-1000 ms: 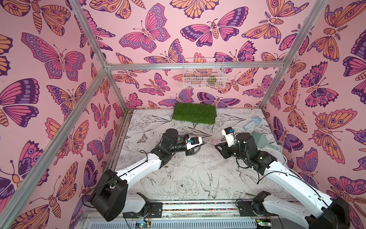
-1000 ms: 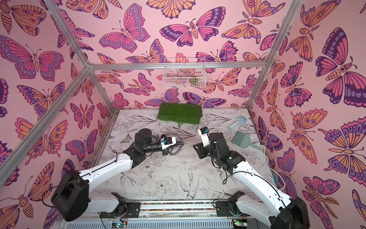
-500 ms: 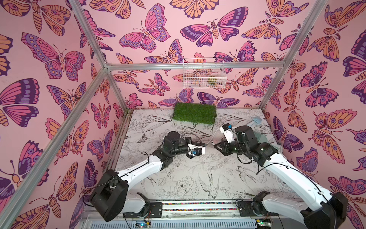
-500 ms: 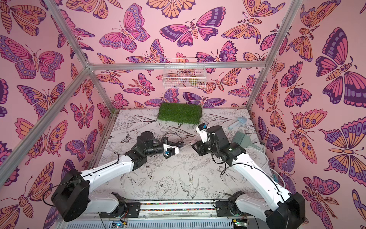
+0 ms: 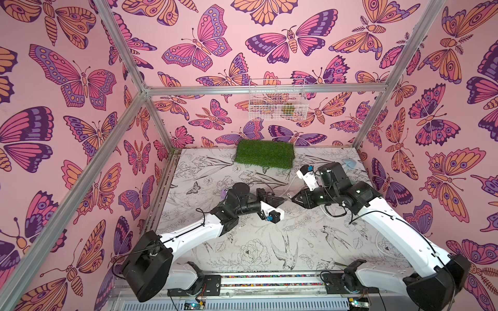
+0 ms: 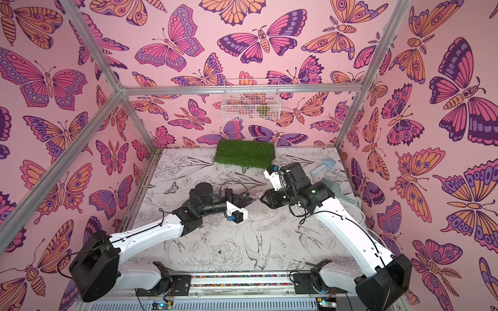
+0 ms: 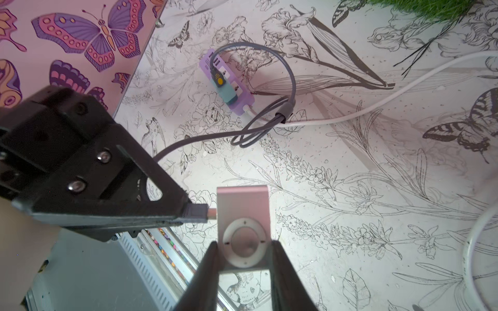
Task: Charge mp3
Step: Insert the charging cable into the MP3 player.
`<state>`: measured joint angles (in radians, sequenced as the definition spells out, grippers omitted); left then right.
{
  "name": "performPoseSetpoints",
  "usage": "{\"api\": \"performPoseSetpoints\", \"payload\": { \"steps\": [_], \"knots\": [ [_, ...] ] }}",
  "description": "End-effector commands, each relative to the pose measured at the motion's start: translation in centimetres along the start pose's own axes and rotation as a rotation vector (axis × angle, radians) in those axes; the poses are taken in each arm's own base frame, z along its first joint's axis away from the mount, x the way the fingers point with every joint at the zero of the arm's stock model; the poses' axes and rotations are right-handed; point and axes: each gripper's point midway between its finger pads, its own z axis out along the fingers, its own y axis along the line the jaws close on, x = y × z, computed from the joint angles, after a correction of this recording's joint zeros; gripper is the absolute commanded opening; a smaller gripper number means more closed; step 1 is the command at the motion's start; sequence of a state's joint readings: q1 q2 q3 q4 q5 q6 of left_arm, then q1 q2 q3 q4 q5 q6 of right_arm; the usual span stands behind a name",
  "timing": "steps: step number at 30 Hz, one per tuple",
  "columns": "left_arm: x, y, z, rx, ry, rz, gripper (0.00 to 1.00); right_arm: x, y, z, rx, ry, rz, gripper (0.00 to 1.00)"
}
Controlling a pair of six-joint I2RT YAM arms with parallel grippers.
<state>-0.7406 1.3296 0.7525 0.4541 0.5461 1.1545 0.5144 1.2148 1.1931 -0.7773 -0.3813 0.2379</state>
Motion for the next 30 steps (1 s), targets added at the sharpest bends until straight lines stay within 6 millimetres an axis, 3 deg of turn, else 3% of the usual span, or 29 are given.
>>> {"api": "performPoseSetpoints", "payload": {
  "steps": [1,30],
  "knots": [
    [-0.5,0.7,-0.4,-0.048,0.015,0.091,0.0,1.1,-0.1,-0.6,0.003,0.06,0.005,0.28],
    [-1.2,-0.1,-0.1,-0.026,0.012,0.171,0.0,1.4,1.3,-0.4,-0.073,0.161,0.046,0.24]
  ]
}}
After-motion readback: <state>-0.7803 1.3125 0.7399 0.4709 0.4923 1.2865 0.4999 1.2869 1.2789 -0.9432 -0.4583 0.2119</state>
